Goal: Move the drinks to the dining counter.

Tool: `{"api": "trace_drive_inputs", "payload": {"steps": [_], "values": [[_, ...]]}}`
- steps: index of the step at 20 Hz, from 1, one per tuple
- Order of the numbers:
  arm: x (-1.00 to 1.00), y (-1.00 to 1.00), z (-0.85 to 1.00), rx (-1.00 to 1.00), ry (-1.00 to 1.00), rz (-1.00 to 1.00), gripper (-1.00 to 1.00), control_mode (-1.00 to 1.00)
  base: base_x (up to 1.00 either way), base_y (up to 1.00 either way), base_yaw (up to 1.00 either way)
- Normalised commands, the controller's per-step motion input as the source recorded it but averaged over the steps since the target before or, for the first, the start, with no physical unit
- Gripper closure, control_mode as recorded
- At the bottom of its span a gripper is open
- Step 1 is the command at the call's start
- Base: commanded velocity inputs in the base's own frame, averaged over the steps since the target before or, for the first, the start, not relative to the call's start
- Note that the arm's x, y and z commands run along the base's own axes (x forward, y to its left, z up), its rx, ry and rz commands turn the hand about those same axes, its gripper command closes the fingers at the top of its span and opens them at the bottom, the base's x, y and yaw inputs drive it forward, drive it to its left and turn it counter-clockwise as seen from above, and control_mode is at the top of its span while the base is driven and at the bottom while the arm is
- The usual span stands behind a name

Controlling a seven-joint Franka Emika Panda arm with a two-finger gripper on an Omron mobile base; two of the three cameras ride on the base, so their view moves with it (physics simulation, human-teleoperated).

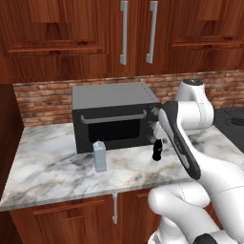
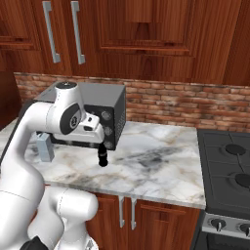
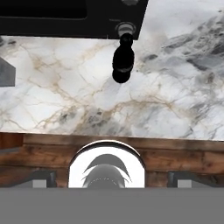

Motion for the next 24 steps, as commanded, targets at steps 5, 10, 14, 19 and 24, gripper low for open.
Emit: {"api": "trace_drive_inputs", "payload": {"steps": [5, 10, 14, 19, 24], "values": [[0.16, -0.13, -0.04, 0.0, 0.06, 0.0, -1.0, -1.0, 0.0, 0.0, 0.0], [0.21, -0.04, -0.04, 0.0, 0.02, 0.0, -1.0, -1.0, 0.0, 0.0, 0.0], [0.13, 0.0, -0.17, 0.0, 0.0, 0.0, -1.0, -1.0, 0.0, 0.0, 0.0], [0.08, 0.0, -0.14, 0.01, 0.0, 0.0, -1.0, -1.0, 0.0, 0.0, 0.0], [0.06, 0.0, -0.06, 0.0, 0.0, 0.0, -1.0, -1.0, 0.0, 0.0, 0.0]]}}
